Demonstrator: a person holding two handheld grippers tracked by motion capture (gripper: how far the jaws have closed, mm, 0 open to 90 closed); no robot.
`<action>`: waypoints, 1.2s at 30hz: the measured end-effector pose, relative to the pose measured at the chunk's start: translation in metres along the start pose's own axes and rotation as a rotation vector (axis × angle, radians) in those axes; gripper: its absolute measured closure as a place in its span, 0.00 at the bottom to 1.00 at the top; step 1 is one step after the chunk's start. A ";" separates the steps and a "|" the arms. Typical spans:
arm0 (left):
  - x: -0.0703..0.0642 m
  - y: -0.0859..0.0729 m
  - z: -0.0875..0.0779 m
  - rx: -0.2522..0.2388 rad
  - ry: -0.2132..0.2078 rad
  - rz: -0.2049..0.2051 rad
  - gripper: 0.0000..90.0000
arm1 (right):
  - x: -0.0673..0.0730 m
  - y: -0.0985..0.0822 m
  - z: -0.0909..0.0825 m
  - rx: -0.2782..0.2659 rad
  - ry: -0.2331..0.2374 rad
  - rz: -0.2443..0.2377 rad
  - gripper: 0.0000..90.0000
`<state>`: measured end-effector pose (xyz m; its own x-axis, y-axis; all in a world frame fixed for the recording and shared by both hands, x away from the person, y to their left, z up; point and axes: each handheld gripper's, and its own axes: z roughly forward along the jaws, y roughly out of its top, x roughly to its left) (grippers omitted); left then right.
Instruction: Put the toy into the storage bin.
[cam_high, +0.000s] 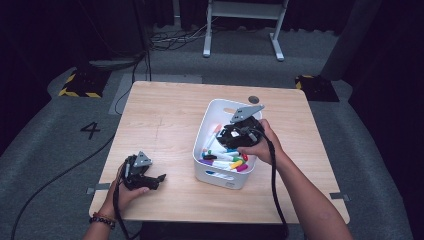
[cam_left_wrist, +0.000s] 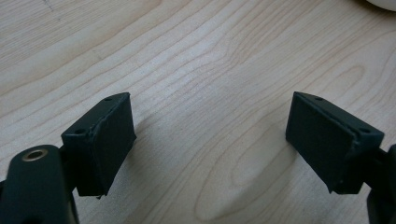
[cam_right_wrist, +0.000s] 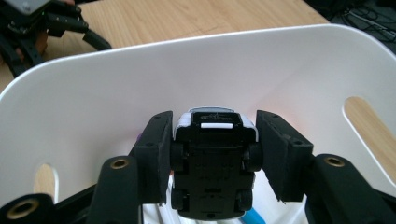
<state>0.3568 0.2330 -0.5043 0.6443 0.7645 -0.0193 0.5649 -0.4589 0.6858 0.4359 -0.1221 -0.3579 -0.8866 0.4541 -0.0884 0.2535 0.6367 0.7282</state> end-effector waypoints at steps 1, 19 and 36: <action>0.000 0.000 0.000 0.000 -0.001 0.000 0.17 | 0.001 -0.001 0.000 0.005 0.006 -0.005 0.54; 0.000 0.000 0.000 0.001 0.000 0.000 0.17 | 0.005 -0.017 -0.004 0.144 0.099 -0.109 0.54; 0.000 0.000 0.000 0.000 0.000 0.000 0.17 | -0.001 -0.027 -0.027 0.204 0.084 -0.127 0.54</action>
<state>0.3568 0.2330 -0.5043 0.6445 0.7644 -0.0192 0.5650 -0.4591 0.6855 0.4190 -0.1569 -0.3592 -0.9431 0.3147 -0.1074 0.2036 0.8019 0.5617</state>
